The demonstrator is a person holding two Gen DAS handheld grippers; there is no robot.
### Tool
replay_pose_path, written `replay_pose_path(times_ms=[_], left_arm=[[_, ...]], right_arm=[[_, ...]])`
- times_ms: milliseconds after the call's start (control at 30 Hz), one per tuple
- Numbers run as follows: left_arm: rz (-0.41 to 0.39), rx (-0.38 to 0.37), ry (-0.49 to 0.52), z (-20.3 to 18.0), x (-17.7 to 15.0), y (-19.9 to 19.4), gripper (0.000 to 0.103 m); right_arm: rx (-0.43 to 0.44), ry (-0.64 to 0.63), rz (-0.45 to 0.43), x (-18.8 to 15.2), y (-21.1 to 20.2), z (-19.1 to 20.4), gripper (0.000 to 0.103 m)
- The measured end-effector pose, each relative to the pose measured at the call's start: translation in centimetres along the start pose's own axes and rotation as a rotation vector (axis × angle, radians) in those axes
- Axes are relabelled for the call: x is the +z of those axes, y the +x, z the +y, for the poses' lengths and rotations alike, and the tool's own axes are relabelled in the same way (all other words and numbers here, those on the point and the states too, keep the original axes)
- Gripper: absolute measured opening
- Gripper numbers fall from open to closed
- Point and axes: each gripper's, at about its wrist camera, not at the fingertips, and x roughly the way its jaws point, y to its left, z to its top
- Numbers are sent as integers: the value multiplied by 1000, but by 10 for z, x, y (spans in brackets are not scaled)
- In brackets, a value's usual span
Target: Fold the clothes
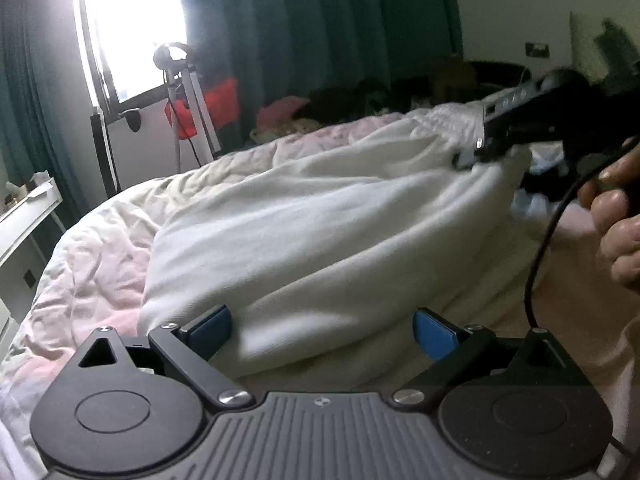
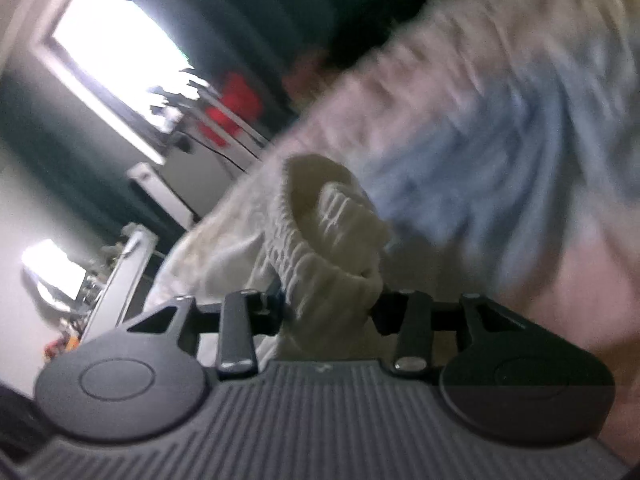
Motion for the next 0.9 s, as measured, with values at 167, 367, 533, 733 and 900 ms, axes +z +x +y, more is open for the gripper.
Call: replay_pose_path(times_ms=[167, 367, 533, 733, 900], left_arm=[[19, -12, -28, 3, -2, 3, 98], [34, -25, -81, 10, -1, 6, 98], [53, -25, -124, 15, -1, 10, 98], [66, -33, -149, 17, -2, 11, 98], [55, -63, -208, 27, 1, 2, 98]], right_arm=[[-52, 77, 42, -6, 13, -19, 86], [13, 220, 119, -15, 27, -43, 92], [179, 204, 118, -11, 20, -31, 93], [110, 254, 168, -19, 34, -44, 91], [71, 105, 187, -22, 36, -23, 79]])
